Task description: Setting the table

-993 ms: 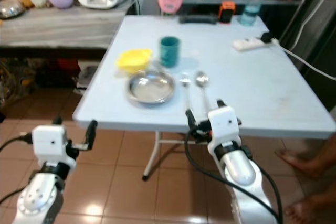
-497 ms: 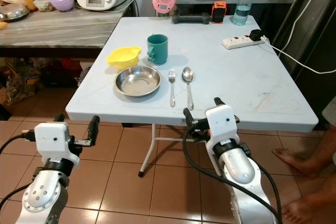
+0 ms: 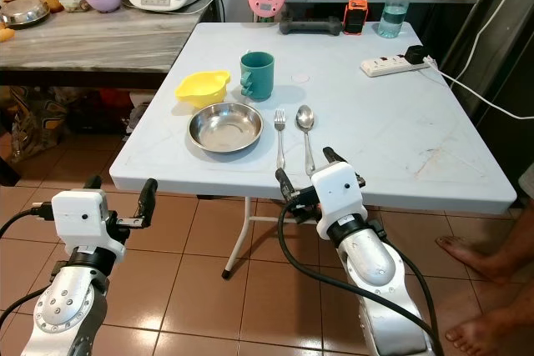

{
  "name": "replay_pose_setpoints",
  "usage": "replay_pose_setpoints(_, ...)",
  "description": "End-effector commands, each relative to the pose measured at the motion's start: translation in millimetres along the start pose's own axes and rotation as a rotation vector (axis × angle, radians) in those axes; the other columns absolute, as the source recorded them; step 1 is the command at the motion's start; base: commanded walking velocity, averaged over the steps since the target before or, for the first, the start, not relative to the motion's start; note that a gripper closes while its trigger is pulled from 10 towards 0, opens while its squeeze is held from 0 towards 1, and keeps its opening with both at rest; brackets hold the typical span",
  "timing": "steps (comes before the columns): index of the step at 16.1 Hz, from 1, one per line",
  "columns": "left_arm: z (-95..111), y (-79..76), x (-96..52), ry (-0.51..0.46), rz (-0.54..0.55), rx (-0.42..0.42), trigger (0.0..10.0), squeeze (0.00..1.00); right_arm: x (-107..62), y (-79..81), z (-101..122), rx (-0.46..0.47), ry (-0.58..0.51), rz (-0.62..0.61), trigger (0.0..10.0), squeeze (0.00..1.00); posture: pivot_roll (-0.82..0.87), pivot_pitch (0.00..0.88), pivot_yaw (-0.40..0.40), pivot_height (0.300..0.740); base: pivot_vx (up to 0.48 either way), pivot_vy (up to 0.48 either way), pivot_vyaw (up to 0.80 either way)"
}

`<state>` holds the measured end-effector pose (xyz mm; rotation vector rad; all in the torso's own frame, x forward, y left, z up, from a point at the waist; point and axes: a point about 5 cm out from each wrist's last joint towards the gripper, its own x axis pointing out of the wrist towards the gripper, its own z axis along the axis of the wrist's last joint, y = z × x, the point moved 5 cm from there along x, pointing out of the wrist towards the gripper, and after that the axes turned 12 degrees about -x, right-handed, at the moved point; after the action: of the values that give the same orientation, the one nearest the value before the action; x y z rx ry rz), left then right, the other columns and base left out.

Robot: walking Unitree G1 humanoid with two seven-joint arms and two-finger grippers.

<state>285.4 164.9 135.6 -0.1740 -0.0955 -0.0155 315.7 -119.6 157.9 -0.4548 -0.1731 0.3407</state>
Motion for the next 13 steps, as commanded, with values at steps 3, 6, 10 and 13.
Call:
replay_pose_setpoints(3,0,1.2,-1.5,0.005,-0.005,-0.007,10.0,0.0,-1.4,4.2,-2,0.0,0.002,0.008,10.0,0.0,-0.13,0.091,0.048,0.74,0.356,0.0,0.0)
replay_pose_setpoints(6,-1,-0.2,-1.0,0.009,-0.013,-0.01,10.0,0.0,-2.6,6.5,-3,0.003,0.002,0.016,10.0,0.0,-0.13,0.093,0.051,0.74,0.423,0.0,0.0)
replay_pose_setpoints(10,-2,-0.7,-1.6,0.016,-0.015,-0.01,10.0,0.0,-4.2,10.8,-3,0.007,0.004,0.034,10.0,0.0,-0.13,0.099,0.051,0.74,0.48,0.0,0.0)
replay_pose_setpoints(13,-3,0.0,-2.9,0.02,-0.014,-0.008,10.0,0.0,-3.6,14.4,-3,0.012,-0.001,0.046,10.0,0.0,-0.13,0.099,0.054,0.74,0.48,0.0,0.0)
